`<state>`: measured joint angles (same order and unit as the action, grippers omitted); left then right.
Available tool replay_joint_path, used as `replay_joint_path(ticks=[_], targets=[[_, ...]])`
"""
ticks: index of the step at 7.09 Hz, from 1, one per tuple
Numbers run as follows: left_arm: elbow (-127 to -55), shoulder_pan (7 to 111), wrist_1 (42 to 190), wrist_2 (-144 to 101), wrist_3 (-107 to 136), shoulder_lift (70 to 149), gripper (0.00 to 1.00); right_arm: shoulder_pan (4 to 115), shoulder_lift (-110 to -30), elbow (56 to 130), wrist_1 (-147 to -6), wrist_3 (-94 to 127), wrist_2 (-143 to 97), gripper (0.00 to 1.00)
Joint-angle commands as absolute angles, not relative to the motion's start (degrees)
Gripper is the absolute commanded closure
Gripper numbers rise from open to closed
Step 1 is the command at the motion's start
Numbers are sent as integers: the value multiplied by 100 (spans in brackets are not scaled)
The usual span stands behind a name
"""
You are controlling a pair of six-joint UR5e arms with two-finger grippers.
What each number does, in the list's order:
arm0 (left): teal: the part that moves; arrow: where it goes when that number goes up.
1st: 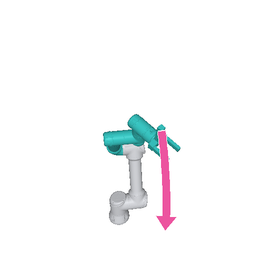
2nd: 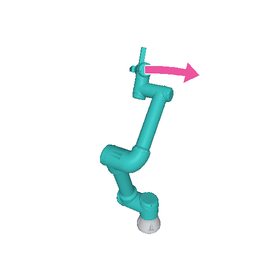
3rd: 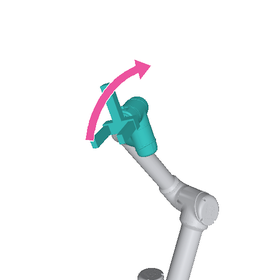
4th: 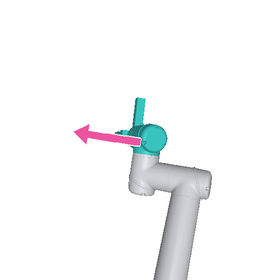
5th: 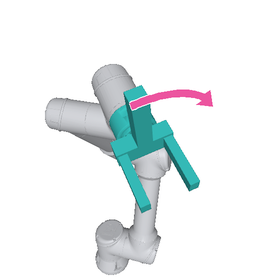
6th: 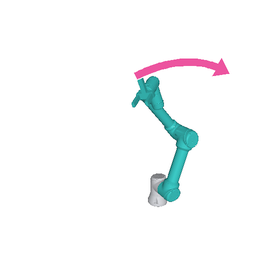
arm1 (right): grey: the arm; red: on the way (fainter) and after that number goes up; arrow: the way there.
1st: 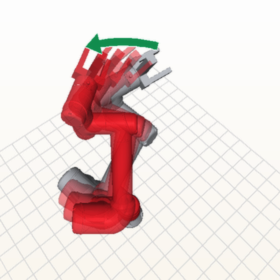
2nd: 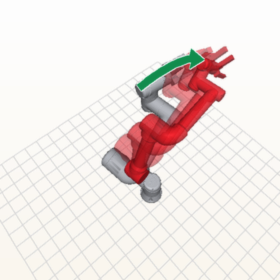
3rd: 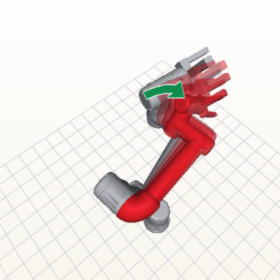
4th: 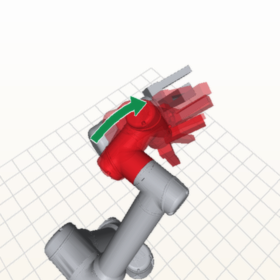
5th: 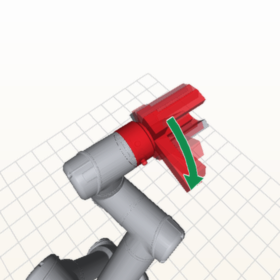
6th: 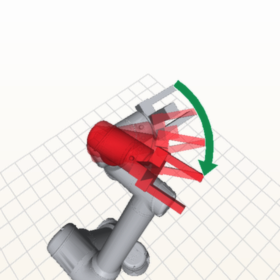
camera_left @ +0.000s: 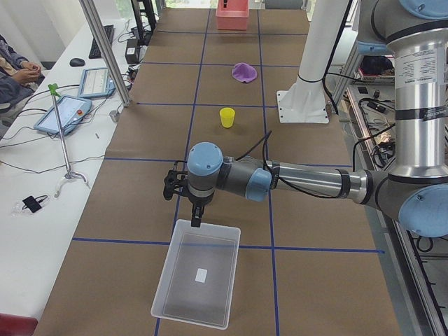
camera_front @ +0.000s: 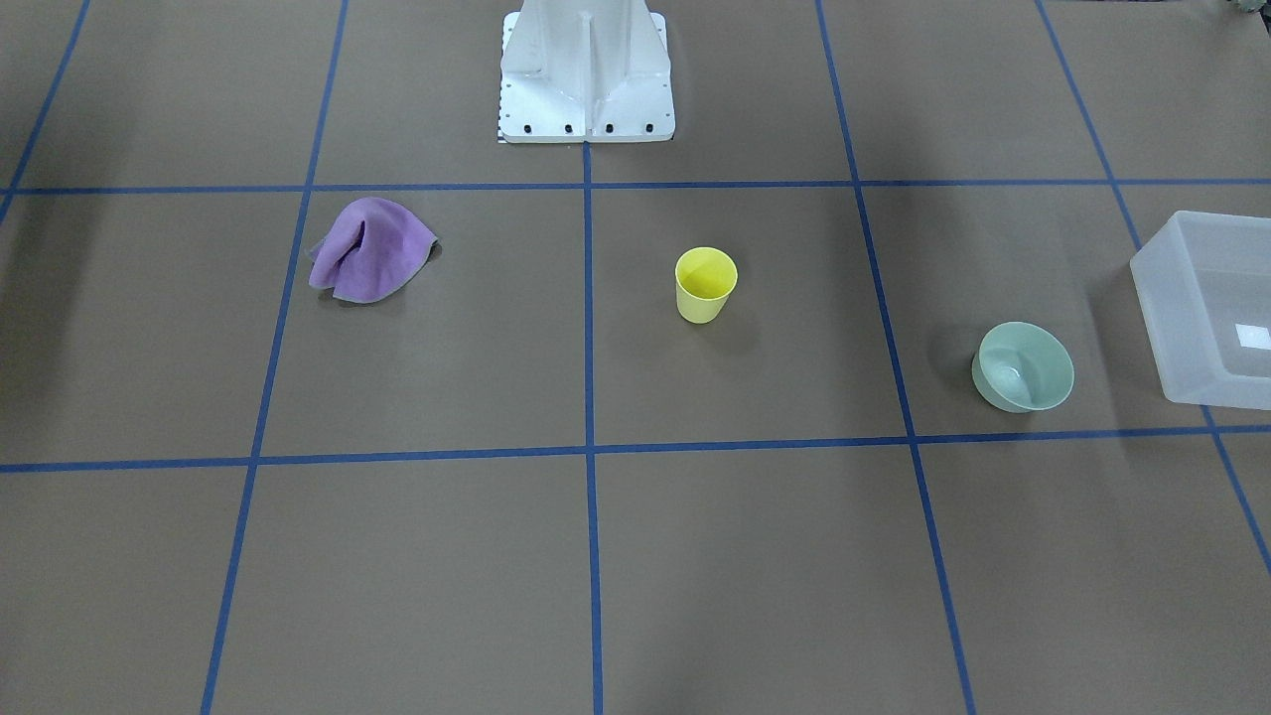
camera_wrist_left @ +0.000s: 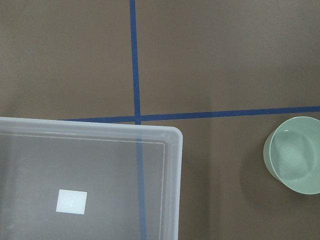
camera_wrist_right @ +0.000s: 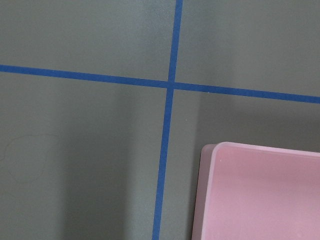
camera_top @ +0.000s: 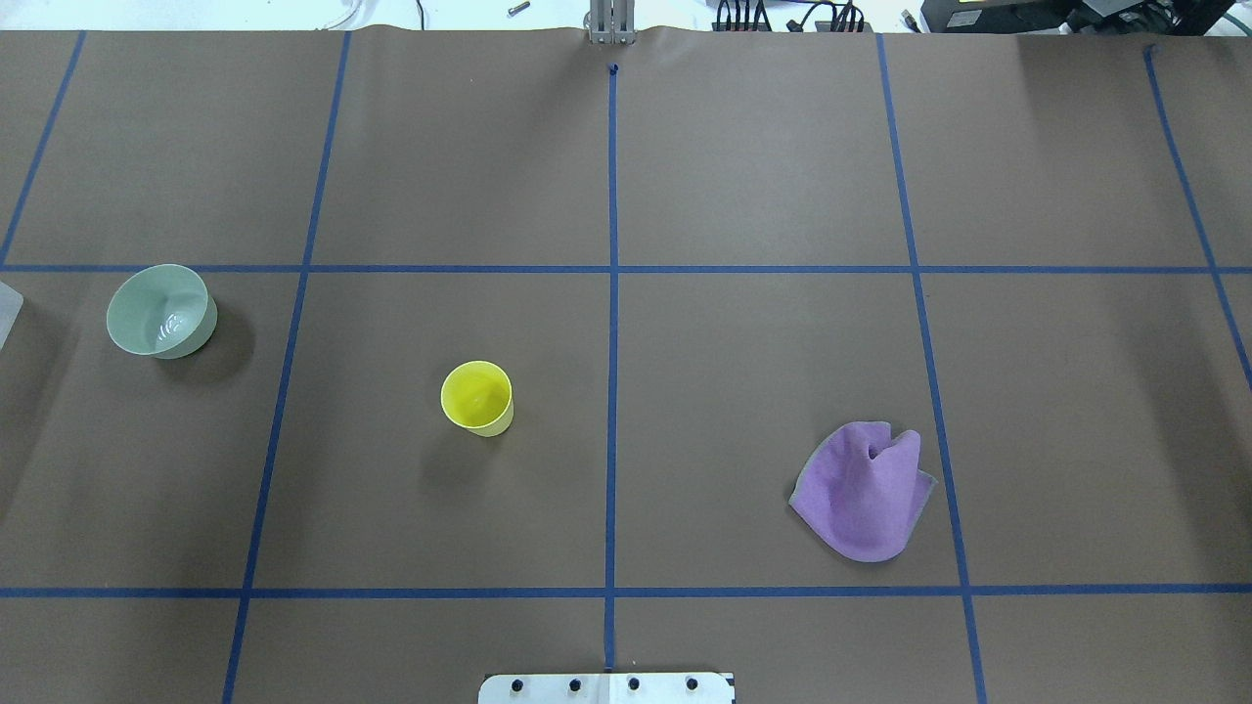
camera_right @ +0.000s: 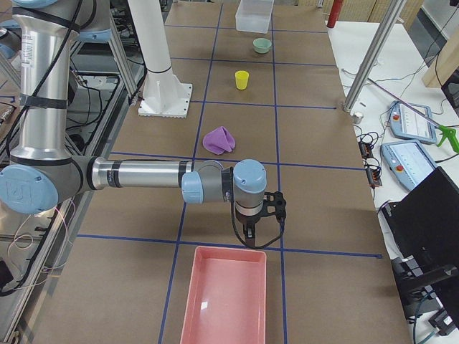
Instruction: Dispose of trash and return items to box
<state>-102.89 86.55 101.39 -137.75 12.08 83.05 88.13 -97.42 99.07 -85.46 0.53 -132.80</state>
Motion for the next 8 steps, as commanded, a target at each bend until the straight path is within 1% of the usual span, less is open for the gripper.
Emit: replay_joint_path(ticks=[1, 2, 3, 4, 6, 7, 8], targets=[[-10266, 7872, 10701, -13668, 2210, 8349, 2, 8807, -9764, 9975, -8543, 70, -13315, 0], [-10274, 7414, 10783, -13197, 2406, 8358, 2, 8807, -9921, 10211, -8543, 70, -13342, 0], [-10257, 7018, 10889, -13114, 3104, 8559, 2, 8807, -10062, 10352, -8543, 53, -13324, 0], [-10100, 6918, 10916, -12991, 3407, 8761, 2, 8807, -10107, 10406, -8543, 27, -13316, 0], [-9137, 6760, 10960, -12982, 4397, 9645, 2, 8807, -10107, 10415, -8543, 17, -13324, 0], [-8984, 6567, 11256, -12903, 4629, 9668, 2, 8807, -10090, 10406, -8543, 35, -13307, 0], [-8835, 6096, 11598, -12554, 5432, 9755, 2, 8798, -10090, 10406, -8543, 44, -13307, 0]])
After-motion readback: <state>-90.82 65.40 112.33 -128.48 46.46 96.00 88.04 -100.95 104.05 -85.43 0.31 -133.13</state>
